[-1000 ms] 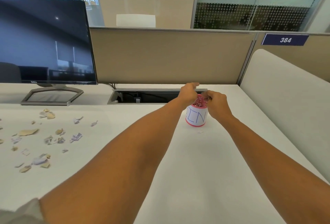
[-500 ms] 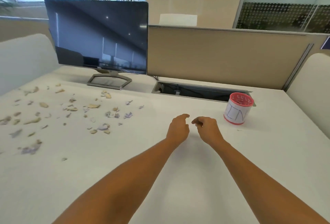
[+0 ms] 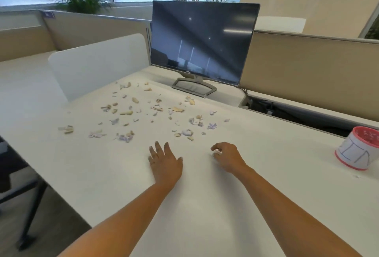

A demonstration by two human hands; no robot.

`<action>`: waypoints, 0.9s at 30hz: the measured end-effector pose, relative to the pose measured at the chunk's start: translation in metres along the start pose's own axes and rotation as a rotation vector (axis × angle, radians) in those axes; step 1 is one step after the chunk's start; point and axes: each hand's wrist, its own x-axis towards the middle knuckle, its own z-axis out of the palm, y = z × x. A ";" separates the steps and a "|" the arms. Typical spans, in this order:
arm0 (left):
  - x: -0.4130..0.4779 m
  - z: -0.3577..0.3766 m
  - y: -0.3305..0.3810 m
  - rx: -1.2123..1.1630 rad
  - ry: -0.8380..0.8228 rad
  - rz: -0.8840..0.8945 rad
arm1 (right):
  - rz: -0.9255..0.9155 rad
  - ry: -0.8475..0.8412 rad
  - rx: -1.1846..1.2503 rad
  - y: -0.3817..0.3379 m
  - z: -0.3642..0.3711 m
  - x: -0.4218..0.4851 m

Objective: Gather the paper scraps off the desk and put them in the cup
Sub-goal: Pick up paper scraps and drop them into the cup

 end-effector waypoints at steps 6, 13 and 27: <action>0.017 -0.003 -0.018 -0.048 -0.117 -0.102 | -0.025 -0.083 -0.064 -0.029 0.021 0.017; 0.058 -0.001 -0.007 -0.014 -0.233 0.033 | 0.055 -0.086 -0.104 -0.041 0.032 0.043; 0.109 0.009 0.003 0.059 -0.321 0.382 | -0.015 -0.188 -0.137 -0.056 0.049 0.090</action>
